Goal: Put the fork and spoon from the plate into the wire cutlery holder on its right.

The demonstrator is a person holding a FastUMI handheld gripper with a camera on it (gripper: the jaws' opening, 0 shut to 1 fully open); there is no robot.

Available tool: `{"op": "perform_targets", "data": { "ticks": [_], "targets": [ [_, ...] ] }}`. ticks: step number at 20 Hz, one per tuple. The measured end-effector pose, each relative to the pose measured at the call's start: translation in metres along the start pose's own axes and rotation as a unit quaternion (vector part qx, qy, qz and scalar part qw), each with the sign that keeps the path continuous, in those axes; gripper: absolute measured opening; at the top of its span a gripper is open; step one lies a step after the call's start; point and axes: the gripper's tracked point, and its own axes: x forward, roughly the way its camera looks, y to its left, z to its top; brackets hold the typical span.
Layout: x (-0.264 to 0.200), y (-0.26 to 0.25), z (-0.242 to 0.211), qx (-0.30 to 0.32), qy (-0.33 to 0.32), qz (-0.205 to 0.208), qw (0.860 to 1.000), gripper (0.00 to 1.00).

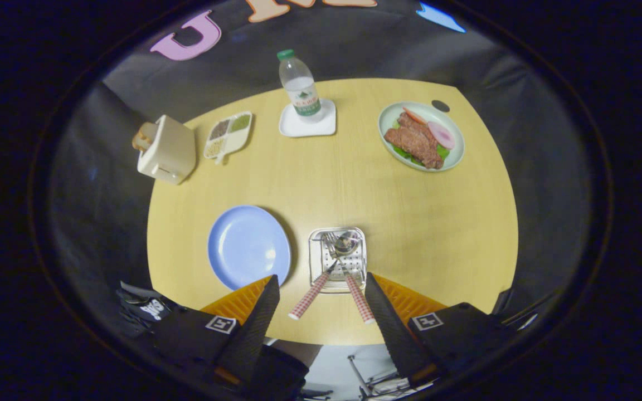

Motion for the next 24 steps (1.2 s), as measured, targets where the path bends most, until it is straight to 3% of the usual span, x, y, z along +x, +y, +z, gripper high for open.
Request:
{"op": "perform_targets", "data": {
  "ticks": [3, 6, 9, 13, 18, 24],
  "targets": [
    [-0.027, 0.016, 0.008, 0.021, -0.077, 0.024, 0.997, 0.98],
    [-0.070, 0.035, 0.024, 0.043, -0.197, 0.055, 0.978, 0.98],
    [-0.122, 0.056, 0.035, 0.036, -0.317, 0.074, 0.945, 0.97],
    [-0.196, 0.083, 0.025, -0.008, -0.459, 0.058, 0.886, 0.97],
    [-0.225, 0.104, 0.013, -0.031, -0.575, 0.040, 0.816, 0.98],
    [-0.239, 0.124, 0.002, -0.046, -0.638, -0.010, 0.769, 0.98]
  ]
}}
